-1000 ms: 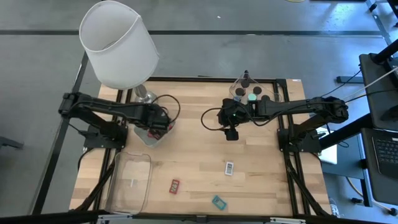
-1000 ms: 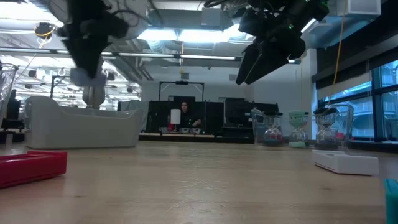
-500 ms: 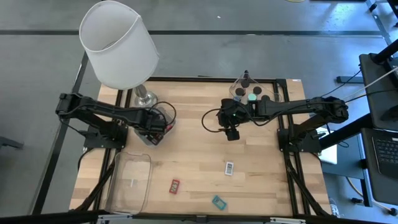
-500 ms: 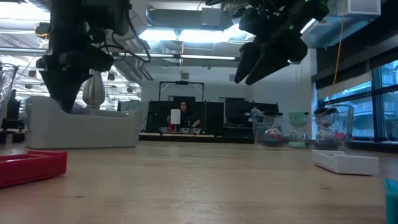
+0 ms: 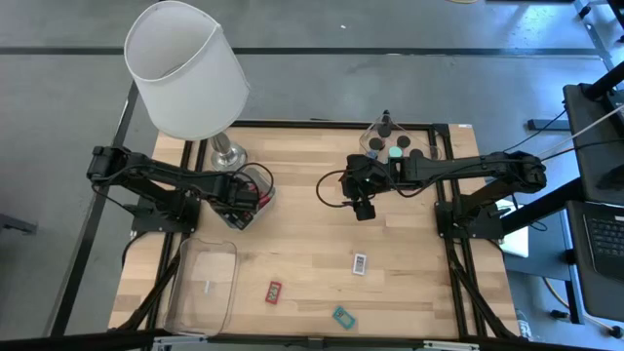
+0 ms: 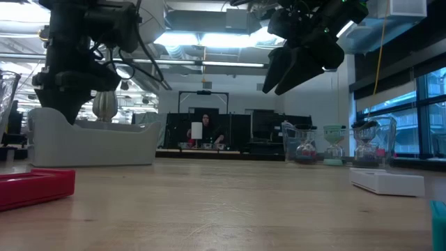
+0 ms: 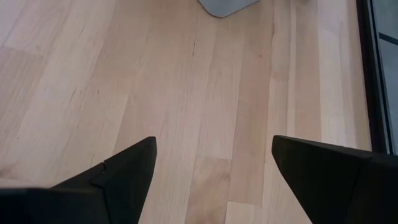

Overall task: Pick & Place Office items
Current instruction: Put the light blue charger adapter into the gray bin

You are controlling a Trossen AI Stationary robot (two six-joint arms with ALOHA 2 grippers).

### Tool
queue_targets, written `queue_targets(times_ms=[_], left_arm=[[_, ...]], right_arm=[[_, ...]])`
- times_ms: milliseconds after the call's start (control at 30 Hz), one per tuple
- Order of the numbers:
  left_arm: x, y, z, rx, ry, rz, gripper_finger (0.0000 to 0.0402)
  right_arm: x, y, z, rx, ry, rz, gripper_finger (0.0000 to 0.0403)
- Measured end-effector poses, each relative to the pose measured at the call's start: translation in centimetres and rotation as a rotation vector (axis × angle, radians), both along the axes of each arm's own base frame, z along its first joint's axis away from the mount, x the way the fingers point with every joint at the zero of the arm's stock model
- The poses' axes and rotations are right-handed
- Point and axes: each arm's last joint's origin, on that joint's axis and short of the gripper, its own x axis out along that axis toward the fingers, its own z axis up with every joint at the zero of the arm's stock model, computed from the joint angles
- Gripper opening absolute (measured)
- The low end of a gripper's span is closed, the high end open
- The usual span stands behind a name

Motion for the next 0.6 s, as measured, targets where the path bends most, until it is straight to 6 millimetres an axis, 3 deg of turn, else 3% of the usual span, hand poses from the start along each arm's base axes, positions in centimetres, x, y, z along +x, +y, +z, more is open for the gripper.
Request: queue_targets(times_ms=[233,600], left_arm=[[0.05,0.02,-0.02,0.003,0.0,-0.026,0.0216],[0.26,0.01,0.28,0.0,-0.009,-0.02,0.0264]], right_arm=[[0.0,0.0,0.0,0.0,0.0,0.0,0.0322],[0.0,0.0,0.0,0.011,-0.002,-0.012,0.0322]])
